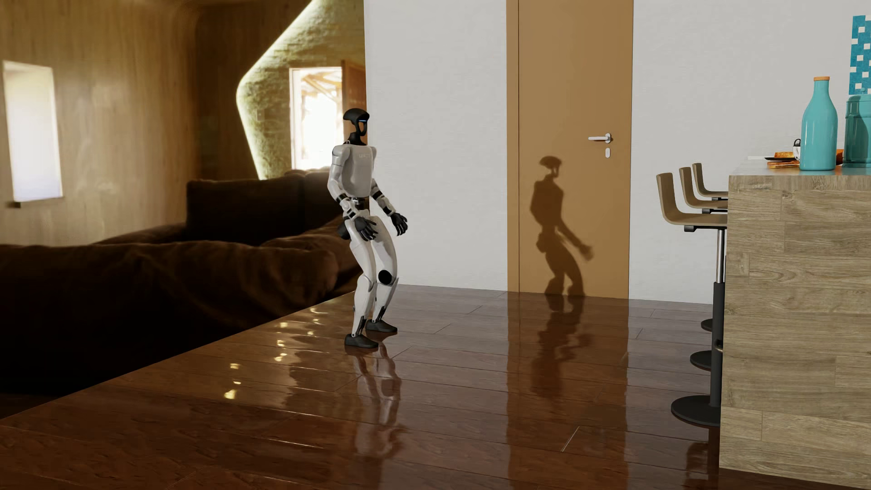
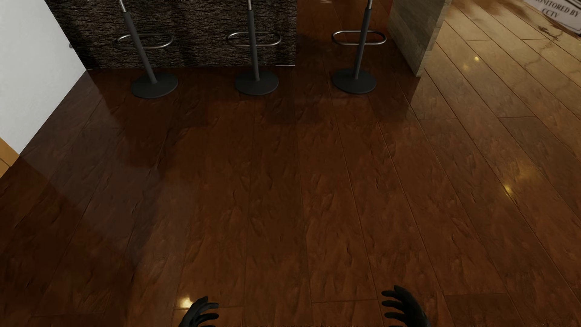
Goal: Turn back
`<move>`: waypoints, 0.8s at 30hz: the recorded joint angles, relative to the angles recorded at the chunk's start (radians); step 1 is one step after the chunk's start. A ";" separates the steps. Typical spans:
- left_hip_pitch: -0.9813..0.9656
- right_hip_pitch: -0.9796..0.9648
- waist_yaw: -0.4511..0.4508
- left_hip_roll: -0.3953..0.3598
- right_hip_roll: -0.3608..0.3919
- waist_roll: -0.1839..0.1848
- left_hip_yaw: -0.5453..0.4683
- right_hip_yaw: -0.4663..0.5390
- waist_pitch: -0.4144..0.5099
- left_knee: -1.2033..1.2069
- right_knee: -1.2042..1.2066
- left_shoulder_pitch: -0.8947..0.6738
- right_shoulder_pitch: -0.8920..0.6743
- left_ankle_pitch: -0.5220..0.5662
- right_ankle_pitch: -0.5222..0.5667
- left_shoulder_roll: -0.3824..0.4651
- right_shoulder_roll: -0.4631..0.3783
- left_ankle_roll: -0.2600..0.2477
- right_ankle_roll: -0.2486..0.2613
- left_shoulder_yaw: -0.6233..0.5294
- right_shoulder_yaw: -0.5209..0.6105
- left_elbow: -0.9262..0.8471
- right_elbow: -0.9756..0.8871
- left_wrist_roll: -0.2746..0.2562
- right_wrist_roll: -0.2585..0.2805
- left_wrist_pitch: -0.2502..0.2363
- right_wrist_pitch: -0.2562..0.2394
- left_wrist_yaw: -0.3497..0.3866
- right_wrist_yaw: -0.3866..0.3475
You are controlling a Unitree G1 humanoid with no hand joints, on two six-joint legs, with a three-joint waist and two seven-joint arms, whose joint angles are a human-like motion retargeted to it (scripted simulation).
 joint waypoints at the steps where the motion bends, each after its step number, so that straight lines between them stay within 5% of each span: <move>1: -0.002 0.001 0.010 -0.003 -0.003 0.008 -0.001 -0.002 -0.005 -0.007 -0.011 0.008 0.006 0.002 0.003 -0.001 -0.006 0.003 0.002 -0.002 -0.002 0.007 0.009 -0.005 -0.001 -0.003 0.000 0.001 0.006; 8: -0.011 -0.012 0.030 -0.015 -0.016 0.012 -0.005 -0.004 0.041 -0.006 0.008 0.022 -0.010 -0.003 -0.015 0.012 -0.025 0.006 0.005 0.002 -0.001 -0.009 0.007 0.020 -0.009 0.009 -0.080 0.020 0.001; 13: -0.002 0.004 0.009 -0.013 -0.014 0.019 -0.004 -0.004 0.056 0.003 0.001 -0.012 -0.008 -0.010 -0.013 0.004 -0.004 0.010 0.009 -0.008 -0.004 -0.015 -0.007 -0.019 0.033 -0.006 -0.006 0.032 -0.035; 19: -0.005 0.010 0.041 -0.016 -0.013 0.007 -0.006 0.000 0.018 -0.007 -0.022 0.023 -0.025 0.006 0.007 -0.003 -0.011 0.013 0.012 -0.003 0.008 -0.007 -0.004 0.023 0.031 0.026 -0.028 0.028 -0.043; 24: -0.011 0.004 0.011 -0.018 -0.010 -0.004 0.001 0.014 0.001 -0.004 -0.024 0.010 -0.022 0.012 0.017 0.008 0.014 0.016 0.016 0.019 0.018 0.021 -0.004 0.014 -0.010 -0.003 -0.041 -0.016 -0.025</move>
